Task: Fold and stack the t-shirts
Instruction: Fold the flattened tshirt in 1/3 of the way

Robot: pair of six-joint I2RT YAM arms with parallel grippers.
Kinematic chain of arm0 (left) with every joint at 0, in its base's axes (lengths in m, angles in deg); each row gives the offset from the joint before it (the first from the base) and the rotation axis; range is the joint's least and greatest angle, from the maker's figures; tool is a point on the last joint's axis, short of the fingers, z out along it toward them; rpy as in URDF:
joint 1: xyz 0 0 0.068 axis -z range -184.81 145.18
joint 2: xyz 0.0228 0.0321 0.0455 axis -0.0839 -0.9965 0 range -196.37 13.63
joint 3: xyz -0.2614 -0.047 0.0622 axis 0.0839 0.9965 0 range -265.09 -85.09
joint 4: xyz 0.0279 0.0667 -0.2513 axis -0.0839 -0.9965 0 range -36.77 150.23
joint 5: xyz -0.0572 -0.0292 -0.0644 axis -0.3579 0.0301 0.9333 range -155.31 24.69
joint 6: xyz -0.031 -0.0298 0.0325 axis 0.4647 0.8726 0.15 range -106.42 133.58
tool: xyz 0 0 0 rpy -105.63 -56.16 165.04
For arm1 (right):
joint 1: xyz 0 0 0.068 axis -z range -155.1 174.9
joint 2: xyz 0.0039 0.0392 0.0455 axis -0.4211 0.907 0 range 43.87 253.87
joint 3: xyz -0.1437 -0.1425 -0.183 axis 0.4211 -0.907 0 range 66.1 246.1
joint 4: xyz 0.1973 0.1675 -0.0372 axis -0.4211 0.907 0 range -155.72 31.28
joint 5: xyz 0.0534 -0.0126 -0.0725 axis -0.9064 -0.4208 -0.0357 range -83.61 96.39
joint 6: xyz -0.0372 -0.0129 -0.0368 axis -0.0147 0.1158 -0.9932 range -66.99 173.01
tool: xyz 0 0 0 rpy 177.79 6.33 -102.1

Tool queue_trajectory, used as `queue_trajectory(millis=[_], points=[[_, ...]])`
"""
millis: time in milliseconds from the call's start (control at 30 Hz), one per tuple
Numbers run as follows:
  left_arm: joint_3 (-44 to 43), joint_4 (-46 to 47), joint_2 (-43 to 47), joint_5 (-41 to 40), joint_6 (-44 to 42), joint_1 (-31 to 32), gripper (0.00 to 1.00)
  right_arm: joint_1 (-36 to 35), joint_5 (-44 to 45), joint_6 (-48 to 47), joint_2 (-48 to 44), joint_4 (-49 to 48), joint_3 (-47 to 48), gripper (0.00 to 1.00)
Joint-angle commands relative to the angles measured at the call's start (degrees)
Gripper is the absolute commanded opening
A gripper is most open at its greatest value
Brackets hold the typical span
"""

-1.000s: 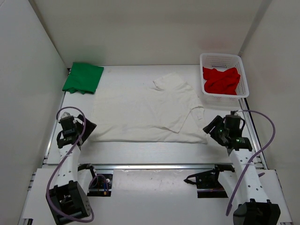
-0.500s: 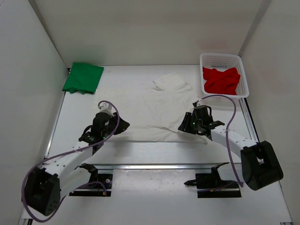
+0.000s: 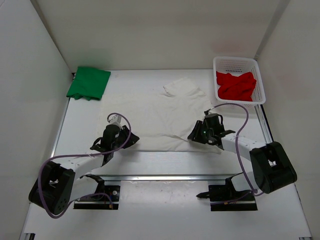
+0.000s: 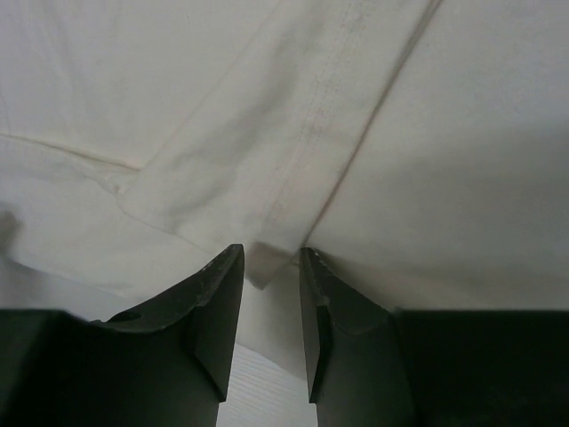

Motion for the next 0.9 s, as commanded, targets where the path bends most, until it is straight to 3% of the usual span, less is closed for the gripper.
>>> queue_trajectory(millis=[0, 200, 533, 633, 867], points=[[1.1, 2.9, 1.6, 0.8, 0.2, -0.6, 0.35, -0.4, 2.8, 1.2, -3.1, -2.2, -1.9, 0.3], [1.5, 3.5, 0.9, 1.3, -0.1, -1.4, 0.34, 0.1, -0.8, 1.4, -0.7, -3.2, -1.8, 0.3], [2.8, 4.5, 1.6, 2.4, 0.2, -2.9, 0.32, 0.3, -6.7, 2.5, 3.6, -5.1, 1.3, 0.1], [2.8, 4.4, 1.9, 2.1, 0.1, -2.9, 0.33, -0.2, -6.6, 1.7, 5.7, -3.6, 5.9, 0.04], [3.0, 4.4, 2.1, 2.4, 0.4, -3.0, 0.33, -1.9, -6.5, 0.5, 14.8, -1.3, 19.8, 0.04]])
